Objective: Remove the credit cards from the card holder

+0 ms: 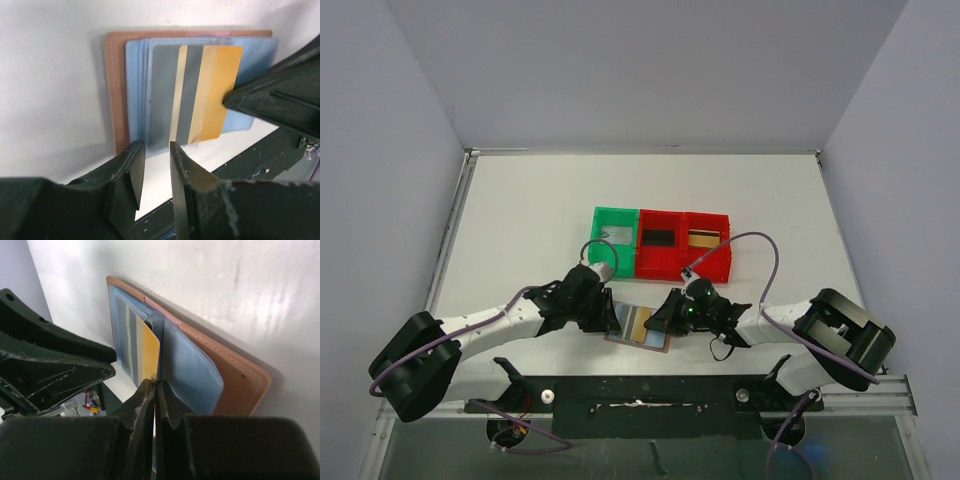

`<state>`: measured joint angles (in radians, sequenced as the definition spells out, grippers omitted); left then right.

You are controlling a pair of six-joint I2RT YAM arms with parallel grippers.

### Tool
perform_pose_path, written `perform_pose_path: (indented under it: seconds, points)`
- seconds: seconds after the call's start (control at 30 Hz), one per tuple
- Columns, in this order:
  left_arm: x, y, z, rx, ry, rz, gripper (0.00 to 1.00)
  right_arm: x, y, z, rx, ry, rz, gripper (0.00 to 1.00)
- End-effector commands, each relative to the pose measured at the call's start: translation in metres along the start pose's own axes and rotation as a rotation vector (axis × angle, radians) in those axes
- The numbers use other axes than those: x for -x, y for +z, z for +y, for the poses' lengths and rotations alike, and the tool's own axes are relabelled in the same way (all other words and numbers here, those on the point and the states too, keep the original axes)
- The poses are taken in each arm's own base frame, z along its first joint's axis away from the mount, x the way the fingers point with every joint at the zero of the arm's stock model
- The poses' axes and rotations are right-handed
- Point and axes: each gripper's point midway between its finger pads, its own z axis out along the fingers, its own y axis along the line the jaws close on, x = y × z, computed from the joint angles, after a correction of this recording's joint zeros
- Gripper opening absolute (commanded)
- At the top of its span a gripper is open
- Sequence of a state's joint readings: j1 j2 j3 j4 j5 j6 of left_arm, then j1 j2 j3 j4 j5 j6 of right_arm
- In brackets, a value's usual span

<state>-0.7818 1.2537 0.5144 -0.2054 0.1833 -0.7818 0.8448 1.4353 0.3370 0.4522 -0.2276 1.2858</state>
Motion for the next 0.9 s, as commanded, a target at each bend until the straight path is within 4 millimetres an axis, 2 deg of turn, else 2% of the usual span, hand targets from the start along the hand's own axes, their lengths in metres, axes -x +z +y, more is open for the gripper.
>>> perform_pose_path:
  seconds: [0.0, 0.27, 0.43, 0.57, 0.63, 0.73, 0.87]
  points:
    - [0.006, -0.001, -0.019, -0.071, 0.025, -0.024, 0.26, 0.006, -0.007, 0.001, 0.013, -0.093, 0.053, 0.00]
    - [0.026, -0.012, -0.047, -0.143, 0.044, -0.079, 0.29, 0.015, -0.004, -0.005, 0.026, -0.176, 0.127, 0.00]
    - [0.040, -0.015, -0.065, -0.179, 0.080, -0.116, 0.30, 0.013, -0.002, -0.010, 0.014, -0.217, 0.174, 0.00]
    - [0.039, -0.009, -0.067, -0.187, 0.075, -0.101, 0.32, 0.019, -0.007, -0.011, 0.023, -0.192, 0.177, 0.00]
    - [0.041, -0.006, -0.071, -0.200, 0.108, -0.102, 0.32, 0.022, -0.007, -0.013, 0.006, -0.189, 0.164, 0.00]
    - [0.050, -0.002, -0.066, -0.164, 0.132, -0.134, 0.32, 0.023, -0.008, -0.013, 0.000, -0.170, 0.158, 0.01]
    - [0.057, 0.003, -0.071, -0.187, 0.089, -0.173, 0.32, 0.026, -0.014, -0.004, 0.029, -0.134, 0.103, 0.01]
